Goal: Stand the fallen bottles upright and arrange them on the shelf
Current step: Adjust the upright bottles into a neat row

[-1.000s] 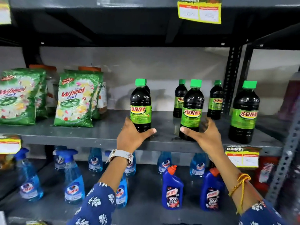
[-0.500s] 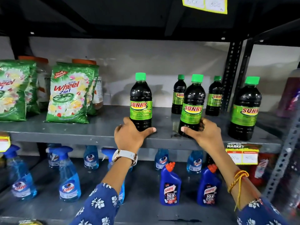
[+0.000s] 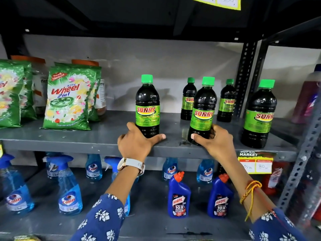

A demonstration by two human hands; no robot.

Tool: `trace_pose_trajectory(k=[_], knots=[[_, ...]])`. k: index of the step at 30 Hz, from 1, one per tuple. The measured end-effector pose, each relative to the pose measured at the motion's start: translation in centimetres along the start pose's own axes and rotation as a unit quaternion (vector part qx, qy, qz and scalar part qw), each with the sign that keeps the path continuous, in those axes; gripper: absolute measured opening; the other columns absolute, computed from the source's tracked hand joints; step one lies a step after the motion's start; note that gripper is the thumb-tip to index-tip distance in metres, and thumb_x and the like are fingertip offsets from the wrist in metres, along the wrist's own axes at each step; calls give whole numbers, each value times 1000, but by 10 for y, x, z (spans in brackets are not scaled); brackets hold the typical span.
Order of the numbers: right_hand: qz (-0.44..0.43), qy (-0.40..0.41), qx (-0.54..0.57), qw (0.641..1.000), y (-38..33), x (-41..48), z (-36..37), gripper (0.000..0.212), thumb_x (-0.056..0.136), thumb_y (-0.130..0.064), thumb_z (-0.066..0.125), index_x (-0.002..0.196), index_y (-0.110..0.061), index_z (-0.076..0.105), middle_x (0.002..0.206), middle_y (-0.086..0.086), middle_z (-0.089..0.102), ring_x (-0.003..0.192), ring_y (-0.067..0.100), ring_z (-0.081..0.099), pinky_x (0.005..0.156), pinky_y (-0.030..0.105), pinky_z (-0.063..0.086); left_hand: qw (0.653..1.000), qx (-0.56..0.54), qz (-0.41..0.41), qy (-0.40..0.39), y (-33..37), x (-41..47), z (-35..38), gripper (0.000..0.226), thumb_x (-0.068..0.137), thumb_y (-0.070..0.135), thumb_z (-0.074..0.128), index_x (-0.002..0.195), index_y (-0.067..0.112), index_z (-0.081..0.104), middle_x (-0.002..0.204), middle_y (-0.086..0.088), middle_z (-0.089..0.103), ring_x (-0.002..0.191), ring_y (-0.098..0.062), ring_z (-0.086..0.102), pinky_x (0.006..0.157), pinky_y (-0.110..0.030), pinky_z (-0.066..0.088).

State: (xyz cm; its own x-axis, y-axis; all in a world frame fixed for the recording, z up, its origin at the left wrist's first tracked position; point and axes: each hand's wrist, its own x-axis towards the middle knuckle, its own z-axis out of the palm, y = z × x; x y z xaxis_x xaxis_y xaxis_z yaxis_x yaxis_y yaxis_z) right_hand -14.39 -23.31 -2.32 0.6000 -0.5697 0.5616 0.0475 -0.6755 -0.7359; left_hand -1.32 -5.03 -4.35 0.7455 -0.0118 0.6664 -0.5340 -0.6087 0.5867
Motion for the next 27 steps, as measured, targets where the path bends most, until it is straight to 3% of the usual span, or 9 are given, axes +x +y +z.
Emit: trace_pose_trajectory(k=[6, 18, 20, 21, 22, 24, 25, 27], knots=[[-8, 4, -12, 1000, 0, -1, 3, 44, 69, -27, 77, 106, -12, 61, 85, -6, 60, 72, -8, 51, 53, -3, 37, 1000, 13, -12, -18, 2, 2, 0, 84, 48, 81, 62, 89, 16, 29, 84, -5, 66, 78, -29, 64, 76, -38, 36], [7, 14, -19, 1000, -3, -5, 5, 45, 69, -30, 77, 107, -12, 59, 93, -1, 65, 75, 4, 57, 53, -2, 38, 1000, 17, -18, -17, 3, -2, 1, 83, 51, 79, 62, 90, 12, 32, 85, -12, 68, 77, -32, 64, 78, -39, 35], [8, 8, -12, 1000, -5, -6, 4, 49, 69, -31, 77, 111, -12, 58, 101, 3, 67, 82, 8, 60, 59, -2, 39, 1000, 11, -18, -21, 5, -2, -2, 94, 49, 80, 61, 104, 7, 37, 97, -17, 66, 85, -34, 64, 81, -42, 37], [8, 1, -7, 1000, -3, -7, 3, 58, 69, -35, 77, 117, -12, 55, 107, 3, 66, 92, 11, 61, 66, 0, 41, 1000, 8, -16, -21, 7, -4, -4, 107, 48, 80, 61, 119, 4, 34, 113, -21, 61, 94, -38, 62, 83, -45, 40], [14, -6, 6, 1000, -1, -9, 0, 72, 67, -41, 77, 126, -11, 49, 118, 3, 62, 107, 16, 59, 79, 5, 42, 1000, -3, -11, -9, 9, -7, -8, 120, 49, 79, 61, 134, 3, 24, 130, -24, 49, 106, -41, 56, 84, -50, 42], [33, 4, 51, 998, 4, -18, -11, 103, 59, -54, 75, 142, -15, 27, 143, 1, 42, 129, 17, 42, 97, 19, 37, 995, -68, 10, 67, 14, -18, -14, 127, 53, 77, 63, 142, 4, 9, 147, -24, 24, 125, -43, 39, 87, -57, 42], [20, 33, 72, 997, 7, -23, -19, 107, 57, -58, 73, 144, -19, 23, 146, -5, 34, 130, 12, 37, 99, 19, 33, 986, -113, 38, 115, 19, -25, -17, 123, 57, 75, 64, 142, 4, 11, 147, -23, 22, 129, -41, 34, 90, -57, 42], [-31, 148, 94, 984, 15, -30, -46, 93, 58, -60, 71, 137, -23, 37, 139, -11, 40, 124, 3, 41, 97, 16, 34, 960, -184, 125, 169, 39, -40, -17, 106, 68, 64, 66, 138, 0, 21, 143, -23, 30, 129, -37, 35, 99, -50, 40]])
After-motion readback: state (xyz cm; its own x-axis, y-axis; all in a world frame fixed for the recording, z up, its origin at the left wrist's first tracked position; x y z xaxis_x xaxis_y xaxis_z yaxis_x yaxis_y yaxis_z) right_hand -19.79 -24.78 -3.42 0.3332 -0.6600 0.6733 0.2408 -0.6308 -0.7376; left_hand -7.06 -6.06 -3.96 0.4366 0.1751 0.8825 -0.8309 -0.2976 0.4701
